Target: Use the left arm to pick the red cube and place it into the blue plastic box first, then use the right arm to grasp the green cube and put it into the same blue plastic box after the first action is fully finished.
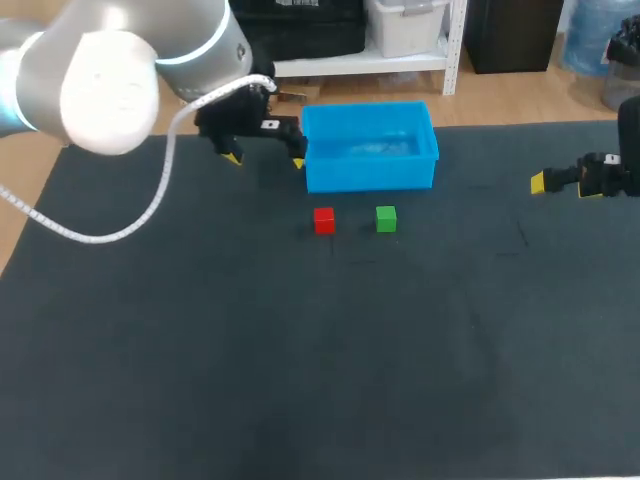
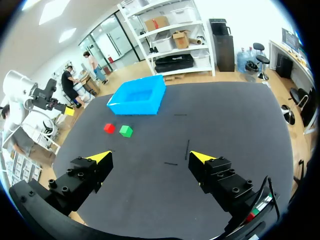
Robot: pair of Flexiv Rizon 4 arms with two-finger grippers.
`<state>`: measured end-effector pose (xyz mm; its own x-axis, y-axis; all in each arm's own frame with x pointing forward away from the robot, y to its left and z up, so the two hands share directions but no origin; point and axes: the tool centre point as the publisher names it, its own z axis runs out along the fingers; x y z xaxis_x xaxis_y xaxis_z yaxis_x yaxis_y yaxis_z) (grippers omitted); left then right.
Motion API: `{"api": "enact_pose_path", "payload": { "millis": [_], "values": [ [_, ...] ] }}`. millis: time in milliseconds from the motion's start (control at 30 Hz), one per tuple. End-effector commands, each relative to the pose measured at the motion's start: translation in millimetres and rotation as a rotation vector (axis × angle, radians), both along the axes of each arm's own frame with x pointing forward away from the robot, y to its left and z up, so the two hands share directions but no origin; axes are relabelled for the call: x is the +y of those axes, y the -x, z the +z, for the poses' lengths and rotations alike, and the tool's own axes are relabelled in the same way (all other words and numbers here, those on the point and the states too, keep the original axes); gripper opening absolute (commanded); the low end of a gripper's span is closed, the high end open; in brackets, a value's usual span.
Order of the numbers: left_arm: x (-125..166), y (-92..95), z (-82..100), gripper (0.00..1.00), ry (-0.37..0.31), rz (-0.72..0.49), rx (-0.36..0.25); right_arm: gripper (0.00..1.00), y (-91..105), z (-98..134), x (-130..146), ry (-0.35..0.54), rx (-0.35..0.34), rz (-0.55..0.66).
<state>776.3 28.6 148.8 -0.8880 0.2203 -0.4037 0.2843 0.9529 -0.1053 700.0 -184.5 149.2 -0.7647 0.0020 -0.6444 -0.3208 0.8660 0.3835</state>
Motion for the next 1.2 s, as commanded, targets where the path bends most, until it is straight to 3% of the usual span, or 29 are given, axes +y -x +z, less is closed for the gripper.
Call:
{"api": "enact_pose_path", "payload": {
  "millis": [33, 367, 667, 1200],
  "values": [
    [-8, -6.0, -2.0, 1.0, -0.011, 0.004, 0.007, 1.0, -0.1, 0, 0, 0.0, 0.001, 0.001],
    [-18, -10.2, -3.8, 1.0, -0.024, 0.009, 0.016, 1.0, -0.1, 0, 0, 0.0, 0.001, 0.001],
    [-27, -15.2, -8.9, 1.0, 0.005, 0.049, 0.055, 1.0, -0.1, 0, 0, 0.0, 0.001, 0.001],
    [-42, -19.6, -18.1, 1.0, -0.067, 0.056, 0.094, 1.0, -0.1, 0, 0, 0.0, 0.001, 0.001]
  ]
}}
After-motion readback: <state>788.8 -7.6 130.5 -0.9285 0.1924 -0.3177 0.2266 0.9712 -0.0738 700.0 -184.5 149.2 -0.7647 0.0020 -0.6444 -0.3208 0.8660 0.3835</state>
